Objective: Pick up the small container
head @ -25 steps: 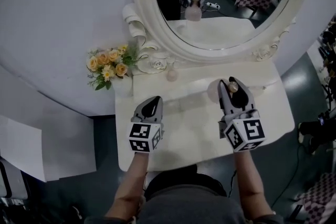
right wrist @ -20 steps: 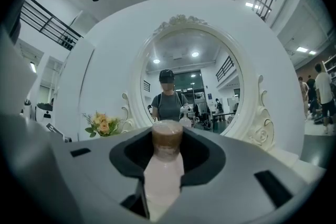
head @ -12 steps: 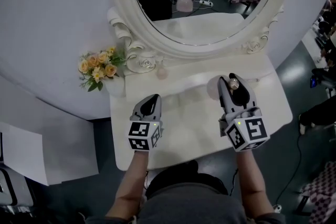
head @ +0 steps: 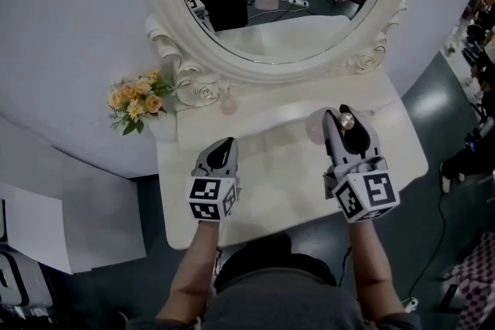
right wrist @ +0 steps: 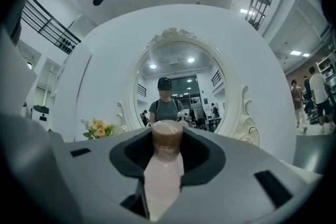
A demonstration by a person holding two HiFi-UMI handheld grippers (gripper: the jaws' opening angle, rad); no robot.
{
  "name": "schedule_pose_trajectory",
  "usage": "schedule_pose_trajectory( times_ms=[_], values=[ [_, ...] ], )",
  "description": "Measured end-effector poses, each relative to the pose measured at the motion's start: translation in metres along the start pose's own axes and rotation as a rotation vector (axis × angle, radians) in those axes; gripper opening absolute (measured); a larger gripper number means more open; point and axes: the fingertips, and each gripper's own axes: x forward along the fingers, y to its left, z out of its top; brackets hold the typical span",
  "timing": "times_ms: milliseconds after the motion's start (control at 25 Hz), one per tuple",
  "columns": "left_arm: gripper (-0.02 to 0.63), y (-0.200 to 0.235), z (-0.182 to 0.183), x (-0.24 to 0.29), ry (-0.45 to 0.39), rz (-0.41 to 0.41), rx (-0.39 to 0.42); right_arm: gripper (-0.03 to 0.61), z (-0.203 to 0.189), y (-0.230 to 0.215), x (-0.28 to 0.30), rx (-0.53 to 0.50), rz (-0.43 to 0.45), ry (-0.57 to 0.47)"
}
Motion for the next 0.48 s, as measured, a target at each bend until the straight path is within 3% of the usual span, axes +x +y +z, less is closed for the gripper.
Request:
schedule_pose_trajectory(
  times_ms=[480],
  values=[
    [0.009, -0.021, 0.003, 0.005, -0.003, -0.015, 0.012, 0.138, 0.01, -0.015, -0.019, 0.002, -0.014, -0.021]
  ],
)
